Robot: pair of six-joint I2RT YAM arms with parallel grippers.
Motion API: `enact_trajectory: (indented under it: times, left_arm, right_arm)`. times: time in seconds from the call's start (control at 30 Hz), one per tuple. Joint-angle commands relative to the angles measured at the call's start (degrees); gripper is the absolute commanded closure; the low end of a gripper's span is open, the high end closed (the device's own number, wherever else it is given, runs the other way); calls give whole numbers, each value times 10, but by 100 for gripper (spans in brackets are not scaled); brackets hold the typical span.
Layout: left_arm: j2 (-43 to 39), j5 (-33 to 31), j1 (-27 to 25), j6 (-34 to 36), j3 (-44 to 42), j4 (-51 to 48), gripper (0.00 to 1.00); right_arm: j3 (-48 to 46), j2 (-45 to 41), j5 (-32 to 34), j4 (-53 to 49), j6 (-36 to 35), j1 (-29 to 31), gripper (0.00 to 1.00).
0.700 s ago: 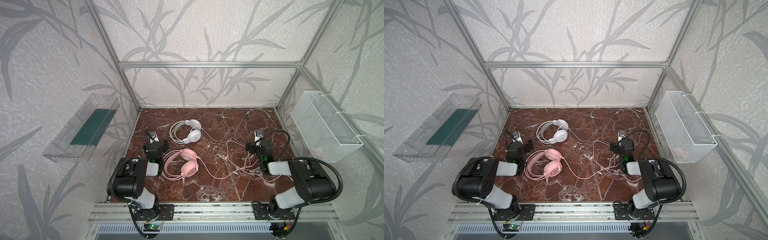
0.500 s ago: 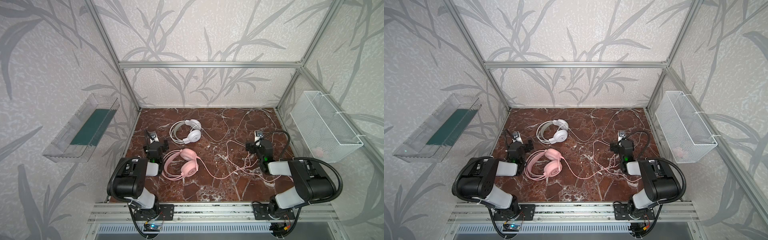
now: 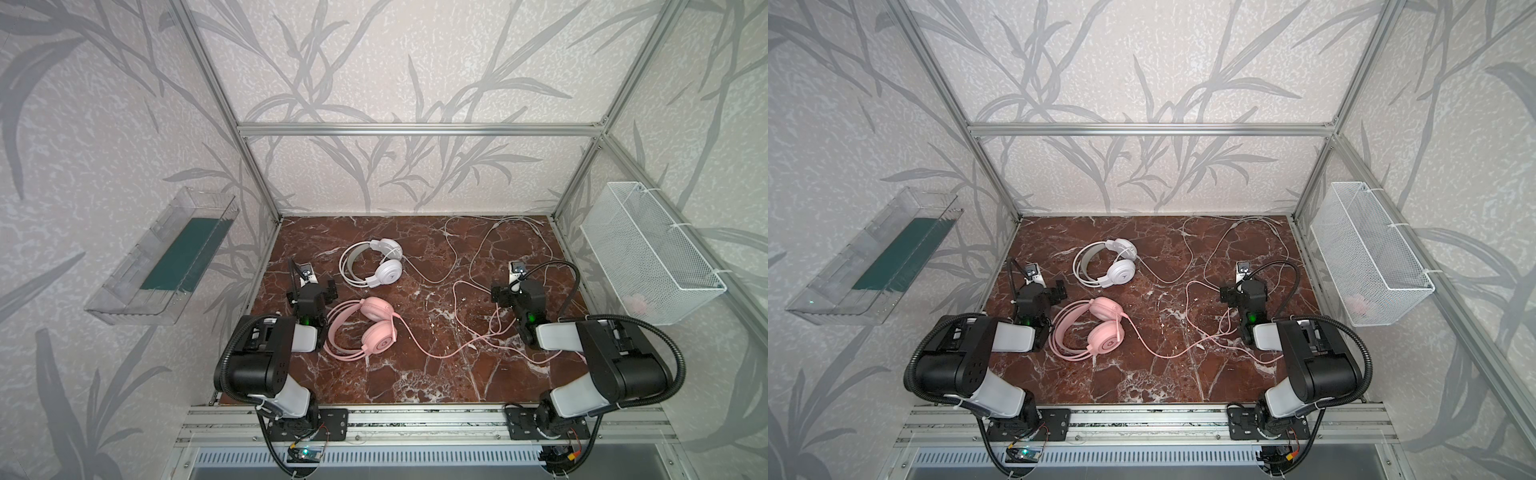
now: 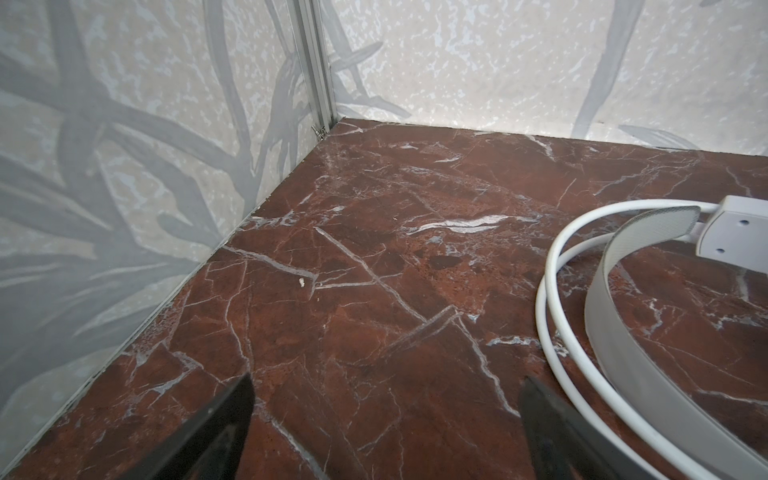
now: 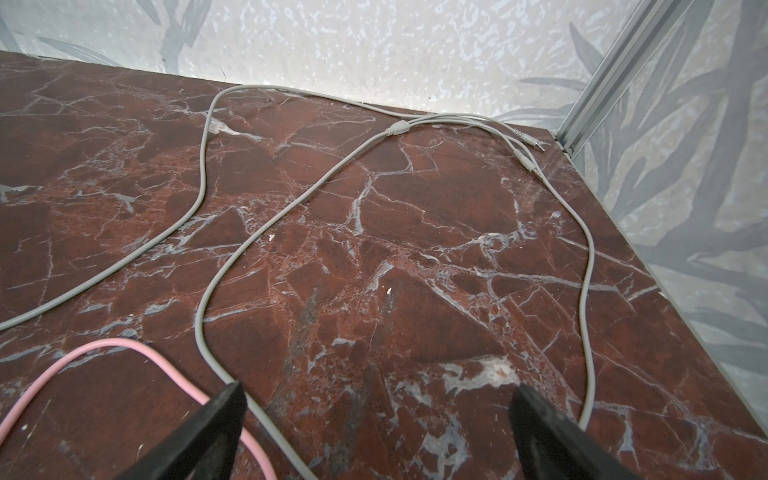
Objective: Wrap the headphones
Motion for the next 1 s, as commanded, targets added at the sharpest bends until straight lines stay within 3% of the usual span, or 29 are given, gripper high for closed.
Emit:
enact_trajectory:
  times: [0.0, 0.47, 0.57, 0.63, 0.8, 0.97]
  left_arm:
    - [5, 2, 3, 8, 13, 12, 1]
    - [2, 26, 14, 1, 12, 7, 1]
    - [-31, 22, 8, 9, 14, -19, 1]
    - [-79, 14, 6, 9, 18, -69, 1]
    - [-236, 12, 6, -3, 30, -183, 1]
    - [-345, 41, 3, -58, 190, -557, 2]
  right_arm:
    - [10, 6, 1, 16, -3, 1, 1]
    - [12, 5, -6, 11, 0, -3, 1]
    - [6, 3, -16, 21, -8, -2, 1]
    - [-3, -7, -40, 30, -25, 0, 1]
    - [-1, -63, -15, -19, -35, 16, 1]
    - [39, -149, -4, -156, -55, 40, 1]
